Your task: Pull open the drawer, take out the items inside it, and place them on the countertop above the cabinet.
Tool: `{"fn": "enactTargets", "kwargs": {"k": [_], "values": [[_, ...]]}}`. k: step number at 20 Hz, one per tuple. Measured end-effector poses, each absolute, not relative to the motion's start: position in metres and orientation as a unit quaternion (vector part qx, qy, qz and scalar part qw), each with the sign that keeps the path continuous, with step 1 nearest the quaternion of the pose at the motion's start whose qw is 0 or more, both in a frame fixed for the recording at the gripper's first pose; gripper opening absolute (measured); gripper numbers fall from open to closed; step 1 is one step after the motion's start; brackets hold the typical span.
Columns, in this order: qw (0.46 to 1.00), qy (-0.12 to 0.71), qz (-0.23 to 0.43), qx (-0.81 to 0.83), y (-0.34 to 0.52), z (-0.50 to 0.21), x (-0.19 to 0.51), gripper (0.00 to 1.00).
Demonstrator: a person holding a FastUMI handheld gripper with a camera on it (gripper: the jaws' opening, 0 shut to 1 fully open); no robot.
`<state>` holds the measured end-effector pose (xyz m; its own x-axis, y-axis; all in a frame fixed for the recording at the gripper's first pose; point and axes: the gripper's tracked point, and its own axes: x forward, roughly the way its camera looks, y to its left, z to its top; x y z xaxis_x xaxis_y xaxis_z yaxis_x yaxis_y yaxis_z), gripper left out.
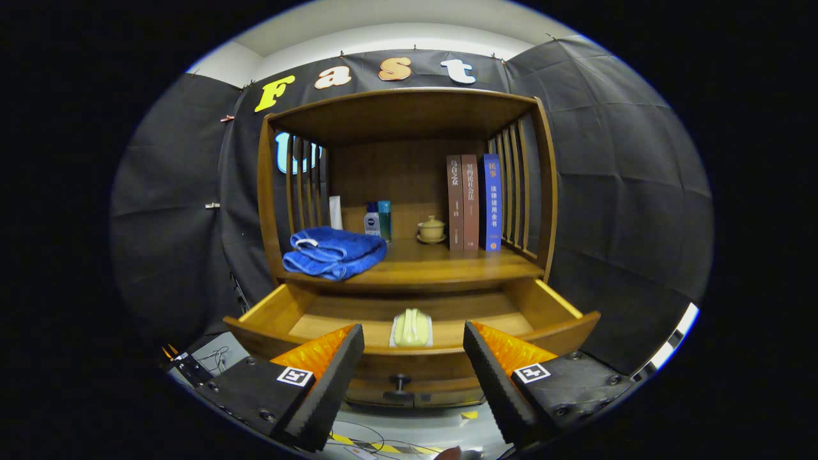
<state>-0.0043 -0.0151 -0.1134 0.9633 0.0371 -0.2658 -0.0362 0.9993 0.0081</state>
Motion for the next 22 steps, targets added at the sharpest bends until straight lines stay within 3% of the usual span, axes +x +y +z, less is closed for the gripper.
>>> {"fn": "enactTargets", "kwargs": {"k": [6, 12, 17, 20, 21, 22], "values": [[0.958, 0.284, 0.029, -0.031, 0.000, -0.135, 0.073, 0.99], [0.905, 0.425, 0.005, -0.023, -0.002, -0.215, 0.122, 0.98], [0.876, 0.481, -0.018, -0.004, -0.009, -0.259, 0.132, 0.96], [0.870, 0.492, -0.025, 0.016, -0.005, -0.268, 0.135, 0.75], [0.867, 0.497, -0.028, 0.015, -0.004, -0.272, 0.136, 0.74], [0.865, 0.500, -0.032, 0.012, -0.006, -0.277, 0.138, 0.63]]}}
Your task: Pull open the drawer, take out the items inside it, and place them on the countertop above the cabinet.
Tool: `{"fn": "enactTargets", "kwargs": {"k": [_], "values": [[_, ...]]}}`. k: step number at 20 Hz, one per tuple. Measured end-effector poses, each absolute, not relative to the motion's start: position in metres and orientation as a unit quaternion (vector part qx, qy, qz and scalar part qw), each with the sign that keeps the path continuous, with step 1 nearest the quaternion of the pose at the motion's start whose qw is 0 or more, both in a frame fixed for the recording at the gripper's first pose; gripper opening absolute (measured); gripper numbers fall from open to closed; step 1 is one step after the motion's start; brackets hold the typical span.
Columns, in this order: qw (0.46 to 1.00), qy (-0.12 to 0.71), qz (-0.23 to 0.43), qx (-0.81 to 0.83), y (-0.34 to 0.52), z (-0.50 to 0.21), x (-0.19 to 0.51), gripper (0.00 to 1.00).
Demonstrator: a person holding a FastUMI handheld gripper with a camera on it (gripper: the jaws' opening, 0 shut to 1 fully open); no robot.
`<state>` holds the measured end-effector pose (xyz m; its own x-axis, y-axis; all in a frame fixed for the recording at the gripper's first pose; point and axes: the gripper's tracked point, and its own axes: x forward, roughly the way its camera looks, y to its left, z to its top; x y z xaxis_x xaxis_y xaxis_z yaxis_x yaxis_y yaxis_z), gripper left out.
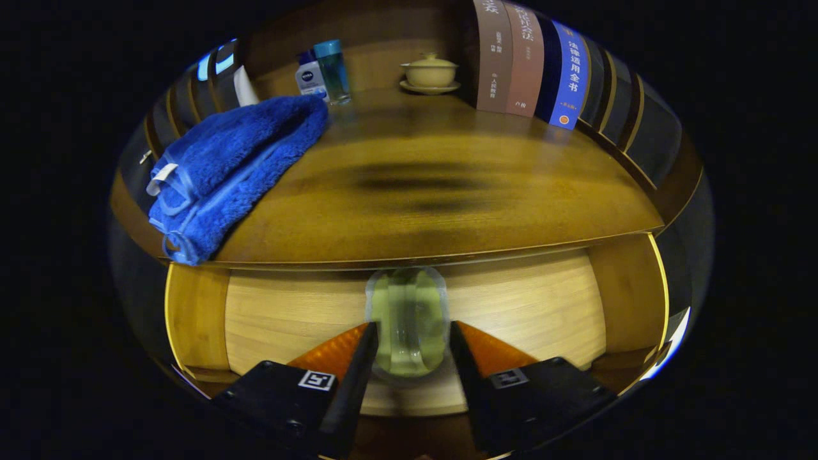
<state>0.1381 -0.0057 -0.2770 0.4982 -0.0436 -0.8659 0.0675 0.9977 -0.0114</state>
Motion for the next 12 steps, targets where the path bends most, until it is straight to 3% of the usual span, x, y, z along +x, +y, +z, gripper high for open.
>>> {"fn": "enactTargets", "kwargs": {"k": [3, 9, 11, 12], "values": [[0.865, 0.500, -0.029, -0.011, -0.0041, -0.2827, 0.1424, 0.28], [0.864, 0.503, -0.033, 0.001, -0.0034, -0.2801, 0.1431, 0.31], [0.861, 0.508, -0.030, 0.005, -0.0030, -0.2789, 0.1433, 0.18], [0.862, 0.506, -0.031, 0.003, -0.0036, -0.2792, 0.1436, 0.18]]}}
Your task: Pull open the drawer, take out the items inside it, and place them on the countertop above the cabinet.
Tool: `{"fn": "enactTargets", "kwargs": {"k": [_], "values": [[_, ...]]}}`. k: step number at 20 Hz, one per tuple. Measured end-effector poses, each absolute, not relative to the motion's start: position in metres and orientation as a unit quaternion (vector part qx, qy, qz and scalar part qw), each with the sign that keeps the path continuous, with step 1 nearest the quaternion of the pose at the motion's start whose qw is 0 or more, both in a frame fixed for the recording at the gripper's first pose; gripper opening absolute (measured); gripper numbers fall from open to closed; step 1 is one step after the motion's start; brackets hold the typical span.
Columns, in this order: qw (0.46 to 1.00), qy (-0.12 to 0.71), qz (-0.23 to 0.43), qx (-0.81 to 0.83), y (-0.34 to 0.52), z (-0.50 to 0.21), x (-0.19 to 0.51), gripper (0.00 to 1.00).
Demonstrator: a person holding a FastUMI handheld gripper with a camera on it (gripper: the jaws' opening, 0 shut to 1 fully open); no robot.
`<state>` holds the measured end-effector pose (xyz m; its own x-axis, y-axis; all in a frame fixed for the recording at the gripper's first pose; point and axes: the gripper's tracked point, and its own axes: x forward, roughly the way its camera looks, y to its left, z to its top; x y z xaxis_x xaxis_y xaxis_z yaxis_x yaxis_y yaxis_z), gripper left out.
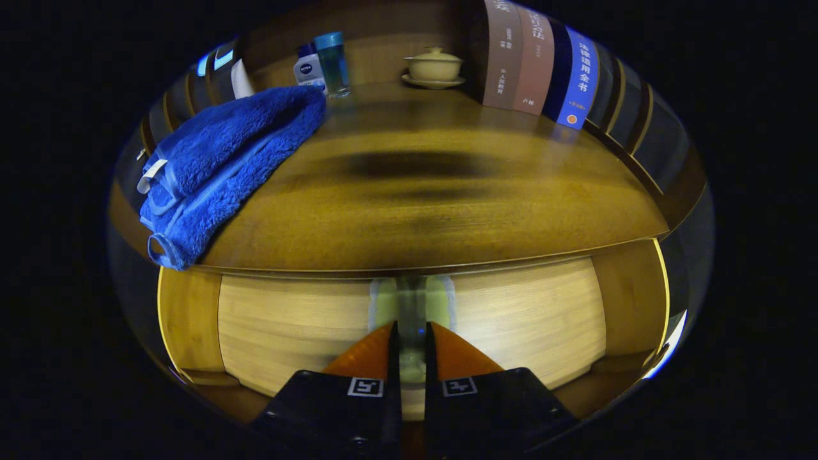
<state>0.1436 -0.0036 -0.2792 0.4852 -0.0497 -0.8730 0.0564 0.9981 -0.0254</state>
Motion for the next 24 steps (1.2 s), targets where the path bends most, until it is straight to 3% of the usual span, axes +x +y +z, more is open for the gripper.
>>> {"fn": "enactTargets", "kwargs": {"k": [15, 19, 24], "values": [[0.857, 0.514, 0.005, 0.010, 0.022, -0.160, 0.095, 0.18], [0.884, 0.468, -0.001, 0.010, 0.019, -0.120, 0.124, 0.18], [0.888, 0.459, -0.012, -0.005, 0.013, -0.128, 0.188, 0.18]]}}
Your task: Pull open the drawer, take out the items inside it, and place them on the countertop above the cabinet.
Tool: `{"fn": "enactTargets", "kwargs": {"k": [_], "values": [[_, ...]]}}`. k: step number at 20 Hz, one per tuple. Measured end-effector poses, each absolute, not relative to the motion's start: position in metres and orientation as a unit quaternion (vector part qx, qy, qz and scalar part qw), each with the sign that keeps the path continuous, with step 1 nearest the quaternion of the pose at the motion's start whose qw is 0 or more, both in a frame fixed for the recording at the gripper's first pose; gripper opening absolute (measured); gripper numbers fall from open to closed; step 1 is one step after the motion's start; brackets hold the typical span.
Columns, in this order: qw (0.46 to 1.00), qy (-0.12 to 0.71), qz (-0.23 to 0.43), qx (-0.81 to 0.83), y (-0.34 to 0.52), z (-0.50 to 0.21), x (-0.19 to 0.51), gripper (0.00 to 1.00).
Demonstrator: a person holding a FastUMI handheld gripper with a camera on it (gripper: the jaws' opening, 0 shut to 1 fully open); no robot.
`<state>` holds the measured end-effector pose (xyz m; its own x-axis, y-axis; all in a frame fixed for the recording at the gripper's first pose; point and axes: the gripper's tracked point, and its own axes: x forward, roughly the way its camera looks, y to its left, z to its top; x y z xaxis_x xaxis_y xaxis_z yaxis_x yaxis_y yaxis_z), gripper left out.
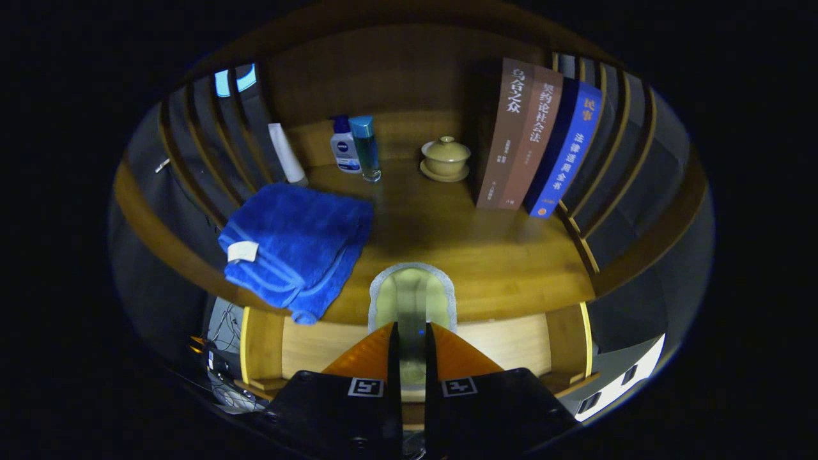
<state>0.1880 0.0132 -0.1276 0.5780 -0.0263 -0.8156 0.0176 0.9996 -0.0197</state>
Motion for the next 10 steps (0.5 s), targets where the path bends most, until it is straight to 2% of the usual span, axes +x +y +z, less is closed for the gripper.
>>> {"fn": "enactTargets", "kwargs": {"k": [5, 10], "values": [[0.883, 0.469, -0.020, -0.011, 0.007, -0.145, 0.246, 0.18], [0.874, 0.485, -0.017, -0.012, 0.008, -0.162, 0.262, 0.19]]}}
